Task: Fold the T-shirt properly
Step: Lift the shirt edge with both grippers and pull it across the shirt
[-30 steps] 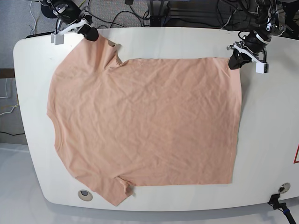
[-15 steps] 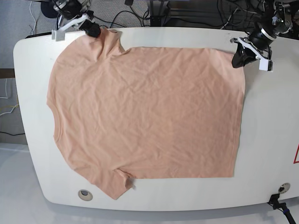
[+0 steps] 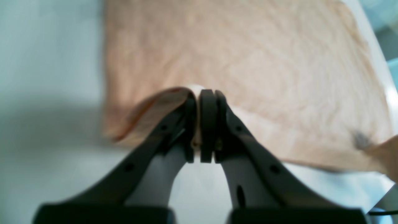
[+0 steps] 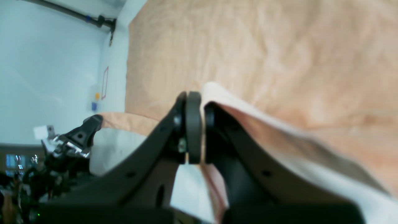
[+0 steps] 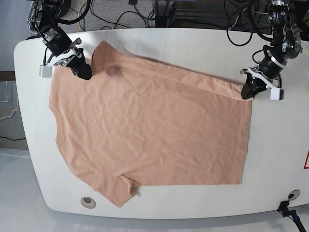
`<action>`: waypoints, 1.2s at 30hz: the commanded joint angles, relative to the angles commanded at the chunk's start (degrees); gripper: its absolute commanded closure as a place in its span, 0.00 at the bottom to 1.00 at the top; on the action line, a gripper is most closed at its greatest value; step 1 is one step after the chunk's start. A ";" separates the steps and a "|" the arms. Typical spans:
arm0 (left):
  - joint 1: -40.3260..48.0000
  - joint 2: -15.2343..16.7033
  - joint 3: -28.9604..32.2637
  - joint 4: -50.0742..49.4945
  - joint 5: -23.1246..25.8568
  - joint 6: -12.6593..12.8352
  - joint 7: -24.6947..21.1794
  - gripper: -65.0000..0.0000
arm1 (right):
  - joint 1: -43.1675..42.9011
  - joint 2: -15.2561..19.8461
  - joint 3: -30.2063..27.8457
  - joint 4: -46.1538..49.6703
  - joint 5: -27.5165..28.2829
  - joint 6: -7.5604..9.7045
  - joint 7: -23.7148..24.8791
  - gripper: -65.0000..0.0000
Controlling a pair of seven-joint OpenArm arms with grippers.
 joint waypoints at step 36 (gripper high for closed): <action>-23.30 0.00 6.07 -24.62 0.26 0.00 0.00 1.00 | 32.62 3.25 -0.18 -33.05 -2.11 -0.09 0.00 1.00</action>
